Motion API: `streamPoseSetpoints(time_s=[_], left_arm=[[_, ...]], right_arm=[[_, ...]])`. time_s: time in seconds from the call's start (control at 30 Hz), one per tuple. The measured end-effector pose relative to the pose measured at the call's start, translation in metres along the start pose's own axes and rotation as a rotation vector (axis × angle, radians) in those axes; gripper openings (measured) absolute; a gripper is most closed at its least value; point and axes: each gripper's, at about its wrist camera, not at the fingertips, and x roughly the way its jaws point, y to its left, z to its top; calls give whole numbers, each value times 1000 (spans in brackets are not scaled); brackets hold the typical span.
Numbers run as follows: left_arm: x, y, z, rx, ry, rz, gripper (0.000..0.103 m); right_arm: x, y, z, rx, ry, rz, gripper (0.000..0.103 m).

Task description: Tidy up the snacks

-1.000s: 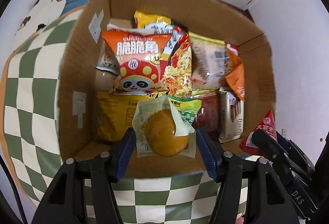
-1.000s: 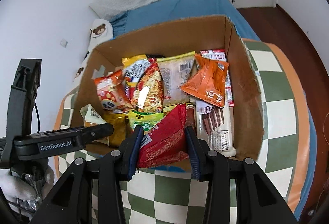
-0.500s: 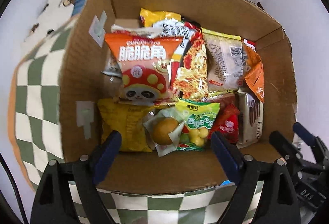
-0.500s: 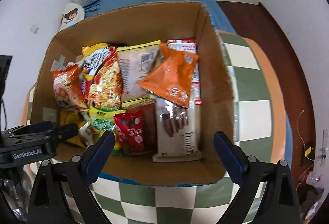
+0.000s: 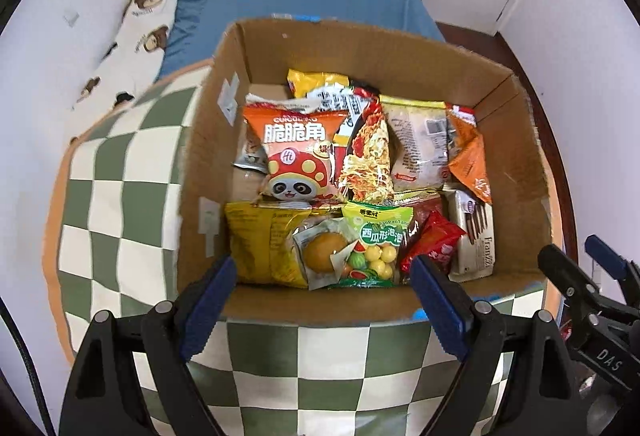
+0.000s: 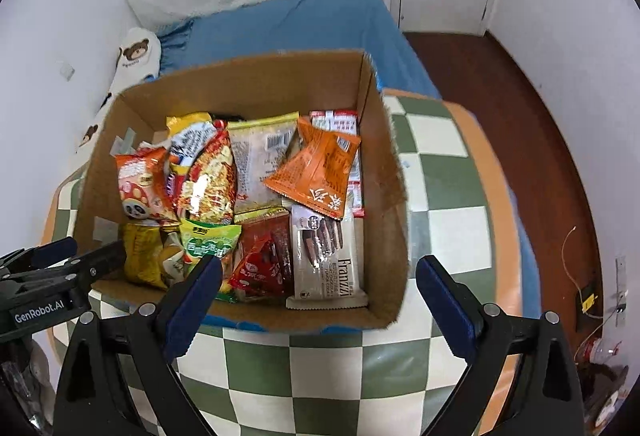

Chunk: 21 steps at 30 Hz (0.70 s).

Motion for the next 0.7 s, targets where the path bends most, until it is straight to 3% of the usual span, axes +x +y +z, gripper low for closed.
streamPoseSetpoints(time_s=[0.53, 0.7], left_arm=[[-119, -3, -82, 21, -221, 6, 89], [-148, -2, -104, 20, -254, 5, 89]], right_arm=[[-151, 13, -64, -49, -251, 12, 102], [-188, 17, -85, -62, -297, 15, 103]])
